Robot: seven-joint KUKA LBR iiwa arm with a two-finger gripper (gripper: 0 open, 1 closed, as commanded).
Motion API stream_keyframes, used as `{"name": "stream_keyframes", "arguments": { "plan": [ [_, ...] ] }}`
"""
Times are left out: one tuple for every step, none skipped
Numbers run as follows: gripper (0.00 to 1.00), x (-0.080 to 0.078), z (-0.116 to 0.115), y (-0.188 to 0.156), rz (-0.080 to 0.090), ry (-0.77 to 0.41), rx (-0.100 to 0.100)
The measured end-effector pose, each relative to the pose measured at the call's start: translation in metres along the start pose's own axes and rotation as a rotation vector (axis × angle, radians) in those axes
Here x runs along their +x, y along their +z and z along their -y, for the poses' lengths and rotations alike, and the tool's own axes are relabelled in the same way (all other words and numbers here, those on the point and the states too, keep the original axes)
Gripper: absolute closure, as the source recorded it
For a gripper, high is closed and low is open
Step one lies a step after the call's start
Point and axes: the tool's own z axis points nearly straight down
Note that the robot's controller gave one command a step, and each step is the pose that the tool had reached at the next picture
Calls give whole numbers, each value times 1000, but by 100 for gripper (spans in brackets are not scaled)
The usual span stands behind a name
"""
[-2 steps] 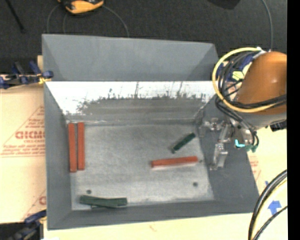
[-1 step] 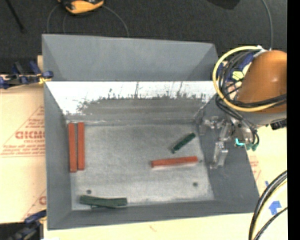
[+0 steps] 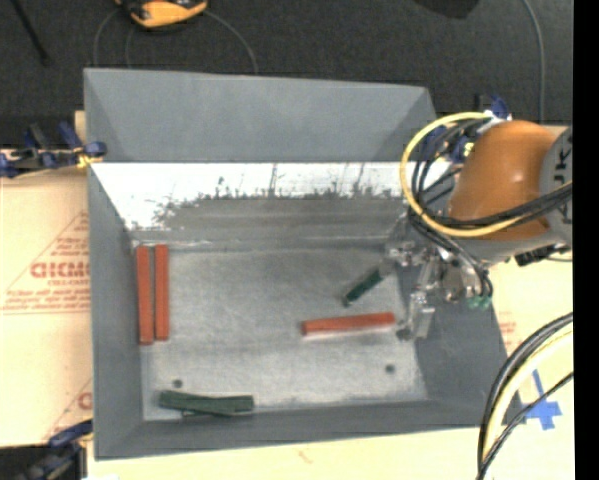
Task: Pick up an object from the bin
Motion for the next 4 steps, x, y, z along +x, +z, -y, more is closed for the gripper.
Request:
{"name": "stream_keyframes", "arguments": {
  "plan": [
    [0,-42,-15,45,-6,5,-3],
    [100,28,-29,76,-7,31,-2],
    [100,28,-29,76,-7,30,-2],
    [100,-1,-98,-83,-6,3,-4]
  ]
}}
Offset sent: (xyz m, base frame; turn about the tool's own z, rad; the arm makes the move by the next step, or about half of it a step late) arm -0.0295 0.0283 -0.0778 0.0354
